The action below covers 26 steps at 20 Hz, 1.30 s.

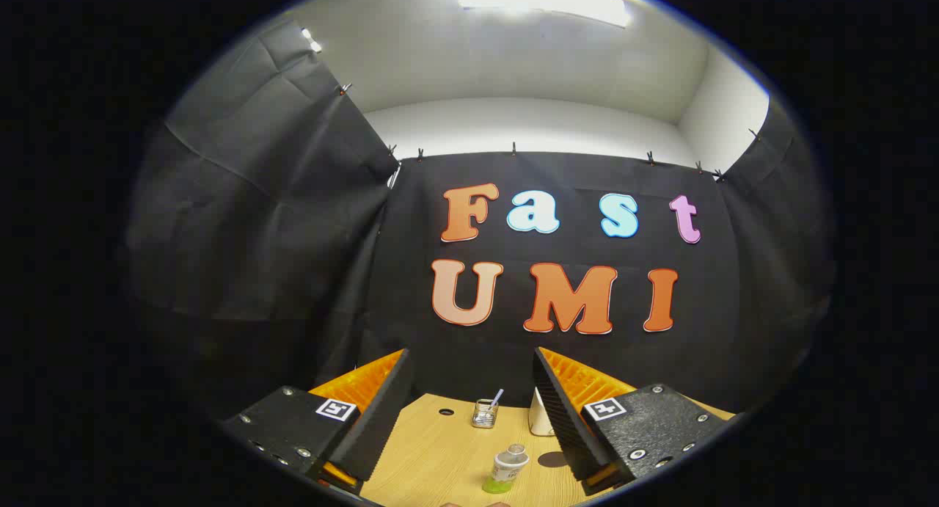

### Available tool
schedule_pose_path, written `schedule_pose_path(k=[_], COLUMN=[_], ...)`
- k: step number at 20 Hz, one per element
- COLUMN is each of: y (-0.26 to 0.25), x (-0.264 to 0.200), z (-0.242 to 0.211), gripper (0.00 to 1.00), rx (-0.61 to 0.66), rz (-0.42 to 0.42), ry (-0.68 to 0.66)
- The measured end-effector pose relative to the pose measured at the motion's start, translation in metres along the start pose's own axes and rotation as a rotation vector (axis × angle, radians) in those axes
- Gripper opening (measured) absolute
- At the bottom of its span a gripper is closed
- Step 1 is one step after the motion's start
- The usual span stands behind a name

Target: Take the bottle from table, then pour the juice into the cup, finally place the bottle on the coaster

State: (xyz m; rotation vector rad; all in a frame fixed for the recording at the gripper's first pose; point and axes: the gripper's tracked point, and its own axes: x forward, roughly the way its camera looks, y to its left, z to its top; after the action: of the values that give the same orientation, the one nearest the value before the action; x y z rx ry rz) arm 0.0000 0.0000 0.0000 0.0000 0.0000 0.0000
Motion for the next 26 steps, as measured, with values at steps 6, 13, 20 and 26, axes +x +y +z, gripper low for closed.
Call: schedule_pose_path(k=[6,13,20,26], y=[0.006,0.016,0.021,0.020], x=[-0.001,0.000,0.002,0.009], z=[0.002,0.004,-0.004,-0.016], gripper=[0.97,0.97,0.97,0.97], rx=[0.013,0.005,-0.004,-0.026], rz=[0.006,0.025,0.019,-0.001], ry=[-0.005,-0.012,0.005,0.005])
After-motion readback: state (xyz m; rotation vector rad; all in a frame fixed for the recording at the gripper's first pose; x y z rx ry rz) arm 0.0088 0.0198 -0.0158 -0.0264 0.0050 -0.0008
